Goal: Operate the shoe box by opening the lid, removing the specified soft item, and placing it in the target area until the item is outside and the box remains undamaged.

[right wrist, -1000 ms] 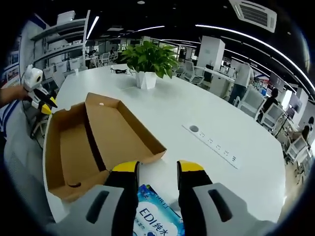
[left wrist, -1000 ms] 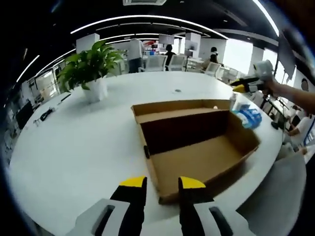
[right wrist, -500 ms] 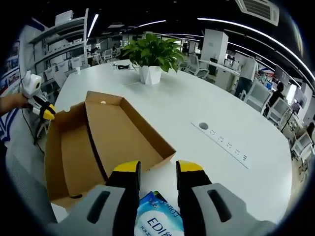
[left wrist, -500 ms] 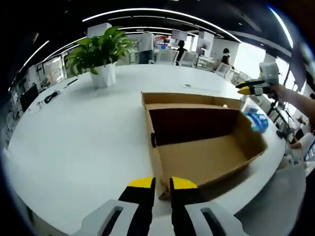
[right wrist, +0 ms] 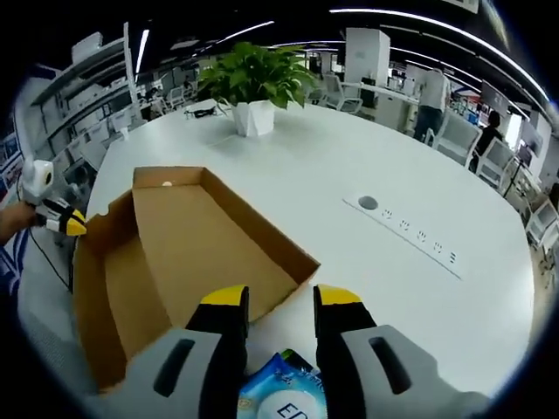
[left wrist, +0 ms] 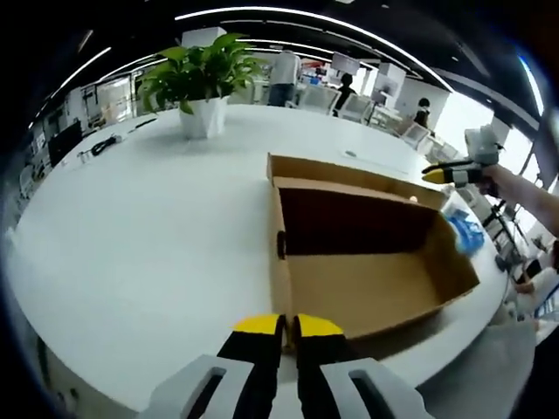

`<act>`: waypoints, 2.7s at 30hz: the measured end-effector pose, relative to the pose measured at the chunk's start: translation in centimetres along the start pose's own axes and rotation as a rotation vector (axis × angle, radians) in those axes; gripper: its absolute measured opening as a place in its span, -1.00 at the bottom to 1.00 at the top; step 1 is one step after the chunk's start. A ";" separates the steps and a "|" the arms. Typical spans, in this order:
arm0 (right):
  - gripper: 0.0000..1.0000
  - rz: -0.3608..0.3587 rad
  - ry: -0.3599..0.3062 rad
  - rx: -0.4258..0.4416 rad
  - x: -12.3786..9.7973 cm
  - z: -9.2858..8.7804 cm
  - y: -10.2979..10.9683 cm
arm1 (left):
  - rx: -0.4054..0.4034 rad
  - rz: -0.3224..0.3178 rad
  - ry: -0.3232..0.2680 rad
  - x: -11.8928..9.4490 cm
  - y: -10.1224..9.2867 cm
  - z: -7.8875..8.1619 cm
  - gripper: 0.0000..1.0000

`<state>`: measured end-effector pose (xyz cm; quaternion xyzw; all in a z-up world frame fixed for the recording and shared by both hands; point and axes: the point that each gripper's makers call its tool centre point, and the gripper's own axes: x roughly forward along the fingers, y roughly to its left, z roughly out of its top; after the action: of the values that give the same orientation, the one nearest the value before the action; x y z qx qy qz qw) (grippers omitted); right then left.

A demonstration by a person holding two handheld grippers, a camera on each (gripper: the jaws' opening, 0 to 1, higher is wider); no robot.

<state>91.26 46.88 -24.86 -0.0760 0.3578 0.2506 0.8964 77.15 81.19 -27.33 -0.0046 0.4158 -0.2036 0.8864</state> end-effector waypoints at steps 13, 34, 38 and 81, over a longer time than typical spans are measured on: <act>-0.49 -0.017 0.080 0.069 1.9 -0.8 0.1 | -0.019 0.008 0.011 -0.3 0.2 -0.2 -0.91; -0.76 -0.037 0.211 0.200 4.7 -2.6 -0.3 | -0.043 0.003 -0.001 -0.1 0.3 -0.1 -0.92; -0.83 -0.057 0.215 0.191 4.7 -2.5 -0.5 | -0.050 0.000 -0.005 -0.1 0.3 -0.2 -0.92; -0.95 -0.103 0.106 0.135 0.1 1.6 0.0 | -0.035 -0.002 -0.019 -0.1 0.4 -0.2 -0.91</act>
<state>92.25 47.37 -23.77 -0.0469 0.4164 0.1749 0.8910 77.07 81.62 -27.40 -0.0223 0.4110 -0.1970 0.8898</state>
